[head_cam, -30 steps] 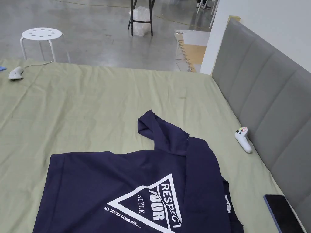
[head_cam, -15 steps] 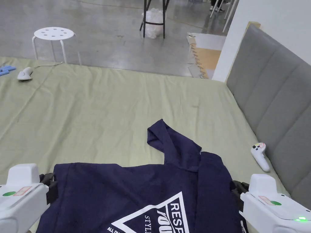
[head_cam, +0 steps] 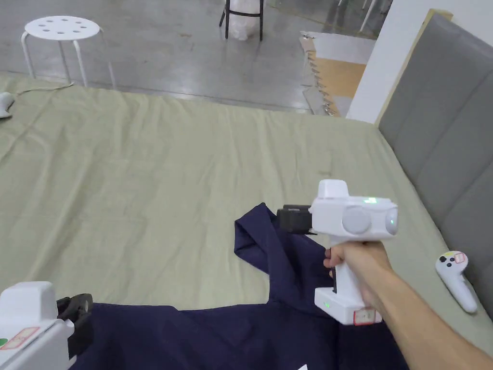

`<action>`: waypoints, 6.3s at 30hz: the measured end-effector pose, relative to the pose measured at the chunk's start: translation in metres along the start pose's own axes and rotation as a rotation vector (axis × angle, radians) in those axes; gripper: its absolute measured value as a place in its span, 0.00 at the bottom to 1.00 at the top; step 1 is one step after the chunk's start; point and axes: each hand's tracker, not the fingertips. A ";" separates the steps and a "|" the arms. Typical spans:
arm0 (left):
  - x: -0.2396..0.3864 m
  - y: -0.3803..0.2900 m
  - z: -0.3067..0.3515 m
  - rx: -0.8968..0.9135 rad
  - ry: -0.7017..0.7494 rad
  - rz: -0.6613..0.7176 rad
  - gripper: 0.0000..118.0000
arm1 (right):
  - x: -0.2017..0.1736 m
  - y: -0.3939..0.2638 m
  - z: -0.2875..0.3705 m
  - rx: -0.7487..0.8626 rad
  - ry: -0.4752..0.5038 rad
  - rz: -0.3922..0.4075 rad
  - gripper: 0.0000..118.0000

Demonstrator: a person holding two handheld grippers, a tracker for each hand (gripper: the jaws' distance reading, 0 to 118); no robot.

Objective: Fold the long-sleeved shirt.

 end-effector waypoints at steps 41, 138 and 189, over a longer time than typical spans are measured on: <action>0.003 -0.060 0.141 0.019 -0.079 -0.009 0.03 | -0.072 -0.327 0.254 0.081 -0.108 -0.070 0.06; -0.091 -0.079 0.196 -0.194 -0.310 -0.148 0.14 | 0.035 -0.299 0.401 0.048 0.075 -0.054 0.08; -0.122 -0.084 0.185 -0.144 -0.447 0.148 0.78 | -0.116 -0.325 0.402 0.532 -0.101 0.123 0.00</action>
